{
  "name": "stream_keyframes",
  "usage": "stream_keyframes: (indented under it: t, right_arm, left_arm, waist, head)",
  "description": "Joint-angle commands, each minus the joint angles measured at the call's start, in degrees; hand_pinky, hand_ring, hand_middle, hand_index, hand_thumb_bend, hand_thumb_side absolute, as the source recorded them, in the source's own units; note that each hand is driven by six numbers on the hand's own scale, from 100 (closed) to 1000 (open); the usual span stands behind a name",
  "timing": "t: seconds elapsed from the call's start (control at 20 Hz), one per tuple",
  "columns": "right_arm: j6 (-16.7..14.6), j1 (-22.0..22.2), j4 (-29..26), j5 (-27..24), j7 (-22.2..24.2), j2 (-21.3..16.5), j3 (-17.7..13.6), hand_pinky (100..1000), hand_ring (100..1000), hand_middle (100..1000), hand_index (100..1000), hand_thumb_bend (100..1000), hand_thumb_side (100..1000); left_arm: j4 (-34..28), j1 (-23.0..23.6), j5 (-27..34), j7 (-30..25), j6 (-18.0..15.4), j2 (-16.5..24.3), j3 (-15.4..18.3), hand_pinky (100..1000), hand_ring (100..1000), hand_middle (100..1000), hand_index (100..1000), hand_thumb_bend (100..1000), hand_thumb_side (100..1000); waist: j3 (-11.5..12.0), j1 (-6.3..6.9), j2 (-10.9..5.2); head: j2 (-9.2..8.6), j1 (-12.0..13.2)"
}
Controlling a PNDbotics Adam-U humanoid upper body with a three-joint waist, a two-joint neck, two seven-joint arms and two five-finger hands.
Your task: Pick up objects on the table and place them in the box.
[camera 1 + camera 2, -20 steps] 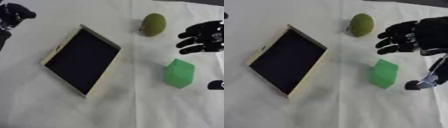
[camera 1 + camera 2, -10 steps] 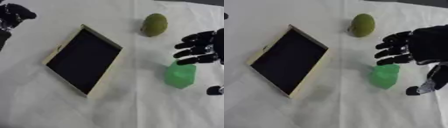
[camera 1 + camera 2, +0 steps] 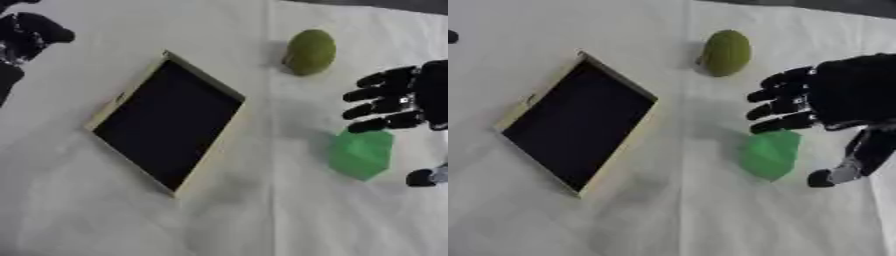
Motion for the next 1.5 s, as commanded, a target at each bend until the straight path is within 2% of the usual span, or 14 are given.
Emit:
stream_keyframes:
  t: [0.05, 0.35, 1.05, 1.5]
  right_arm:
    - [-0.23, -1.16, 0.36, 0.57, -0.83, -1.10, -0.59, 955, 998, 910, 979, 413, 724]
    - [-0.23, -2.73, 0.06, 0.74, -0.61, -0.12, 0.94, 954, 997, 906, 974, 394, 718]
    - [-0.23, -5.89, 0.36, -1.26, 3.38, 2.16, 3.14, 954, 997, 904, 970, 383, 714]
    - [-0.23, -6.32, 3.08, 1.42, 3.17, 2.77, 3.34, 953, 996, 905, 966, 407, 722]
  left_arm:
    - [-0.71, -0.66, -0.05, -0.26, -0.03, 1.23, 0.18, 893, 809, 847, 850, 100, 672]
    - [-0.73, -0.64, -0.08, -0.35, 0.09, 1.18, 0.13, 893, 810, 848, 850, 100, 672]
    - [-0.97, -0.51, -0.22, -0.45, 0.56, 1.25, 0.16, 895, 813, 851, 850, 100, 672]
    - [-0.97, -0.38, -0.35, -0.76, 0.73, 1.38, 0.24, 896, 814, 851, 850, 100, 672]
  waist:
    - [-0.08, 0.29, -1.21]
    - [-0.03, 0.23, -1.24]
    - [0.20, -0.22, -1.12]
    - [0.29, -0.33, -0.88]
  head:
    - [-0.60, 0.14]
    - [-0.65, 0.16]
    - [-0.77, 0.38]
    - [-0.88, 0.54]
